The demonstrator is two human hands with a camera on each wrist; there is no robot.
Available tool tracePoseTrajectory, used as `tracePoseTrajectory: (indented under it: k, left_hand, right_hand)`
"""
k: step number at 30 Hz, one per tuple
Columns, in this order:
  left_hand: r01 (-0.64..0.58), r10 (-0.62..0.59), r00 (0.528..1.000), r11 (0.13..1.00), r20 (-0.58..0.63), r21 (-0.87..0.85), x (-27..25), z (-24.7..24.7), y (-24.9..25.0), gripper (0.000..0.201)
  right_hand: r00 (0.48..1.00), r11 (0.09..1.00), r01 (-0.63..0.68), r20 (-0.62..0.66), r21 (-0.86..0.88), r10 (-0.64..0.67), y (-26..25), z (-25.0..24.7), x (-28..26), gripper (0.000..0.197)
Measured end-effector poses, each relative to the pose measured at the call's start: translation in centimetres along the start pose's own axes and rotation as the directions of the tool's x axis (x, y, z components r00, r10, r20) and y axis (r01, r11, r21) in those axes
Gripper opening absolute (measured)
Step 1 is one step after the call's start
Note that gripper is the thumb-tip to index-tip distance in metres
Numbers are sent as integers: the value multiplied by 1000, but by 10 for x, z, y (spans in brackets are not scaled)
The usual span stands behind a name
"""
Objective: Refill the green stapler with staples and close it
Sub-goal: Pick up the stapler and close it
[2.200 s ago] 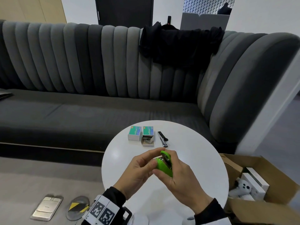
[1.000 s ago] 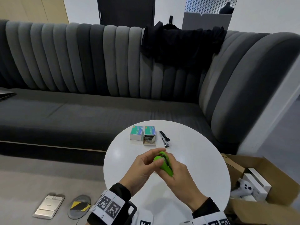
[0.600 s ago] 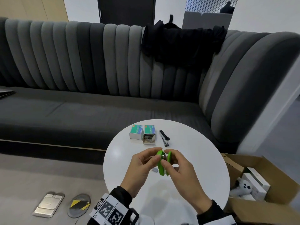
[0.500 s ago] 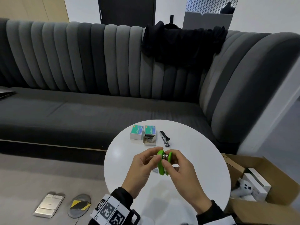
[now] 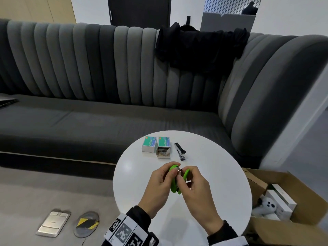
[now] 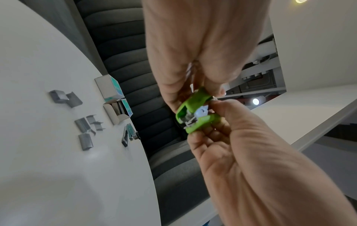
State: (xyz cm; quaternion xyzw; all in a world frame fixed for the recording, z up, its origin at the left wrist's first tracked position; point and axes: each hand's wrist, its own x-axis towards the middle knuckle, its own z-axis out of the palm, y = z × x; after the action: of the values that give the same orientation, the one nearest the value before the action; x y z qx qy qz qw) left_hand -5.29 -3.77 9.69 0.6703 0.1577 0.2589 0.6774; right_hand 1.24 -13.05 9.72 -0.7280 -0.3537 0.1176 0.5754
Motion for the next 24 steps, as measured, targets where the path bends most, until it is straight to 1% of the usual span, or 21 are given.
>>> tracePoseTrajectory:
  k: [3,5,6,7,9,10,11,12,14,16,17,19,21,24]
  left_hand:
    - [11,-11,1000,1000,-9,-6,2,-4,2,21]
    - [24,-25,999,999,-20,-21,3,-8,1,20]
    - [29,-31,999,999,-35,-43,3,-9,1,19]
    - [37,-41,997,996,-58,-81,3,-9,1,17]
    - [45,-61,993,987,-104,-154,3,-8,2,16]
    - [46,-63,991,988,-114,-149,2,-7,2,17]
    - [48,-60,992,992,-108,-115,2,-6,2,19]
    - [51,-57,994,996,-91,-73,1,-5,2,21]
    - [59,-60,998,998,-35,-35,1,-7,3,22]
    - [99,-94,993,992,70,-83,1,-12,4,29]
    - [130,-113,985,984,128,-126,0,-14,3,32]
    - [178,-129,968,958,214,-226,-1,-17,5,28]
    - [178,-118,970,939,213,-293,-2,-19,4,24]
    - [159,-101,976,936,192,-313,-1,-18,4,22]
  right_hand:
    - [999,999,-13,-28,52,14,1,3,0,4]
    - [999,998,-30,-37,56,32,2,3,-1,10]
    - [998,998,-48,-41,47,50,3,3,-1,15]
    - [997,997,-72,-30,35,73,3,3,-2,25]
    - [995,995,-99,34,11,98,2,8,-4,45]
    - [993,995,-96,61,-9,96,2,11,-6,50]
    - [994,996,-88,66,-24,89,3,12,-7,51]
    - [996,997,-77,48,-24,78,4,13,-7,46]
    - [998,998,-55,37,9,54,4,9,-6,27]
    - [991,999,-39,132,30,35,3,3,-4,18]
    - [979,999,-35,200,27,29,2,0,-3,16]
    - [954,1000,-21,300,22,13,-1,-4,-3,15]
    - [939,1000,3,345,20,-9,-6,-7,-2,19]
    - [935,999,44,352,8,-45,-9,-8,-1,26]
